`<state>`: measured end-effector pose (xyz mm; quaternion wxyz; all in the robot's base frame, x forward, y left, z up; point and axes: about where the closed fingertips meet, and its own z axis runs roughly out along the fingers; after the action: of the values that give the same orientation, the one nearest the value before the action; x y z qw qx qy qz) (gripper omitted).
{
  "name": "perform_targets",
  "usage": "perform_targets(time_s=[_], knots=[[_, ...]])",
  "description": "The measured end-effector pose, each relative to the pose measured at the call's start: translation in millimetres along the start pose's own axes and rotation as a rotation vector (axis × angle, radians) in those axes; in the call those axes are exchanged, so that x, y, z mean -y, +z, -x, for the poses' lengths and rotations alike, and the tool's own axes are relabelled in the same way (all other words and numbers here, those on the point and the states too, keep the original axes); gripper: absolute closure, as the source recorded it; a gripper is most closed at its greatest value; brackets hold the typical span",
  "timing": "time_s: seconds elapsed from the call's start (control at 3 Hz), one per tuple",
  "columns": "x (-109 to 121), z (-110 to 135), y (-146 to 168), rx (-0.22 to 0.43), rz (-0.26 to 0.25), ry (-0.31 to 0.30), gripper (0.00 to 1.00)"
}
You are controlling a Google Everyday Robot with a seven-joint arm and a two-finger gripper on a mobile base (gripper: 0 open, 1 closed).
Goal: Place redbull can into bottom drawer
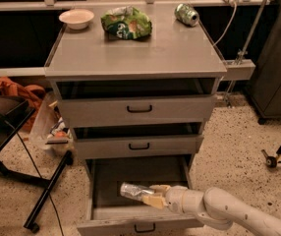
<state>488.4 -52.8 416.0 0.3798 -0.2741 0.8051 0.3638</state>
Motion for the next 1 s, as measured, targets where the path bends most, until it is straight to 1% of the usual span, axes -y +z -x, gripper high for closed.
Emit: perform_targets(time_s=[0.33, 0.67, 1.0], knots=[[15.5, -9.9, 3.0, 0.008, -0.027, 0.026, 1.00], [50.4, -37.3, 8.7, -0.001, -0.076, 0.084, 1.00], [92.5, -71.6, 17.8, -0.005, -0.113, 0.146, 1.00]])
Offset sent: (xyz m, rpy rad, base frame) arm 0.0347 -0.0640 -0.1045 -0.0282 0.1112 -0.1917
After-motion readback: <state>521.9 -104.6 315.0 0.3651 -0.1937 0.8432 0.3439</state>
